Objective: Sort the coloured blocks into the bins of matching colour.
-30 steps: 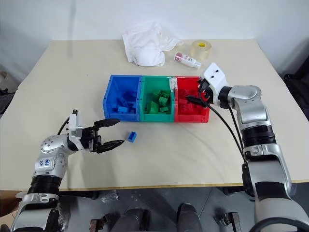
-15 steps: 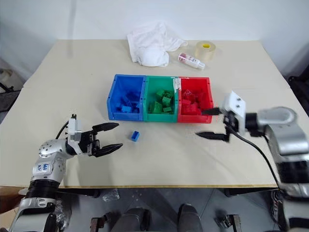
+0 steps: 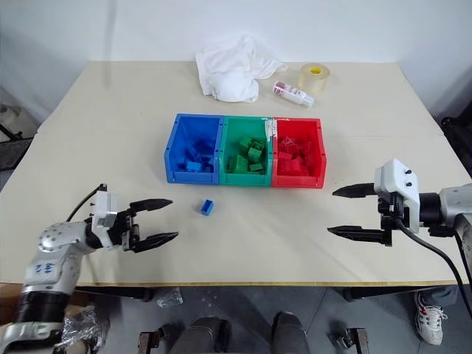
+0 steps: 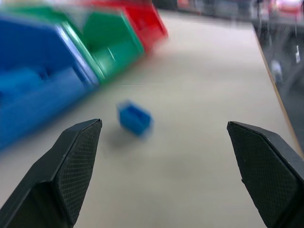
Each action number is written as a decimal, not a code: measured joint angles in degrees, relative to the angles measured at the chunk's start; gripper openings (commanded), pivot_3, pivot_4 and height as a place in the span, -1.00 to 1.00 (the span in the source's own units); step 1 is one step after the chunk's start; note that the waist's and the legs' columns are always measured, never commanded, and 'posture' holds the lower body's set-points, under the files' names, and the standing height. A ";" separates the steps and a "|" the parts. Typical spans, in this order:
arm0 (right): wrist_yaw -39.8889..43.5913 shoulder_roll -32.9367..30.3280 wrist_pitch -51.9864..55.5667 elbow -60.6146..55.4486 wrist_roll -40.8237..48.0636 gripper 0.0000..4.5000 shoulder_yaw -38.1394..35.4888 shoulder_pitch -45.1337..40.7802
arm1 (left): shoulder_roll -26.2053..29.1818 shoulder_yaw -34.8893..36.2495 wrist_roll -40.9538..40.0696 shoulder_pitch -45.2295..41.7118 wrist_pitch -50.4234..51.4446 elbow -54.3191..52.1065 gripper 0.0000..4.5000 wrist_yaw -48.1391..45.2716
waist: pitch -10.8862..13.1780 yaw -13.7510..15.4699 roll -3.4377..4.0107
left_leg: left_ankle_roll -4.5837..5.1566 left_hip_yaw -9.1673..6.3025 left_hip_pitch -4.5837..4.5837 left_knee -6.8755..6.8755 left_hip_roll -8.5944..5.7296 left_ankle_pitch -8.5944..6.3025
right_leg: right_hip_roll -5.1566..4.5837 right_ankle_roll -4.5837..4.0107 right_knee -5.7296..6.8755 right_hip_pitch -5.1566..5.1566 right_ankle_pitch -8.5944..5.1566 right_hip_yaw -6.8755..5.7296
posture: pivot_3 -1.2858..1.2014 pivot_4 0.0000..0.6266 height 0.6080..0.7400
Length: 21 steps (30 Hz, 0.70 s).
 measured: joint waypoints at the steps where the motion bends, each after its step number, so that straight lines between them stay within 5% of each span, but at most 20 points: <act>1: -0.06 0.07 -0.02 0.07 0.01 0.97 0.28 -0.25 | 1.13 0.57 0.34 1.42 1.31 -2.32 1.00 1.43 | 0.00 0.07 0.01 | 0.00 0.00 0.01 0.00 0.00 0.00 | 0.00 0.00 -0.02 0.01 0.00 0.02 | 0.03 -0.52 1.00; 7: -0.12 1.69 -0.41 0.28 0.26 0.97 2.05 -1.92 | 2.48 -0.22 3.93 4.36 8.50 -12.35 1.00 11.30 | 0.00 1.37 0.01 | 0.01 -0.02 0.00 0.03 -0.06 -0.01 | -0.02 0.00 -0.05 0.04 0.00 0.08 | 0.03 -0.52 1.00; 11: -0.72 2.85 -0.65 0.28 0.14 0.97 4.00 -3.89 | -2.69 -5.60 7.75 0.20 11.43 -13.48 1.00 18.27 | 0.00 1.74 0.00 | 0.01 -0.02 0.00 0.06 -0.09 0.00 | -0.01 0.00 -0.01 0.06 0.00 0.05 | 0.03 -0.52 1.00; 21: -3.58 5.15 -1.41 -0.06 -0.13 0.99 5.19 -4.13 | -12.82 -14.97 16.61 -10.41 8.69 -0.75 0.92 27.07 | 0.00 1.54 0.01 | -0.01 0.06 0.01 0.06 -0.09 0.01 | 0.02 0.02 0.04 0.02 0.01 -0.01 | 0.03 -0.52 1.00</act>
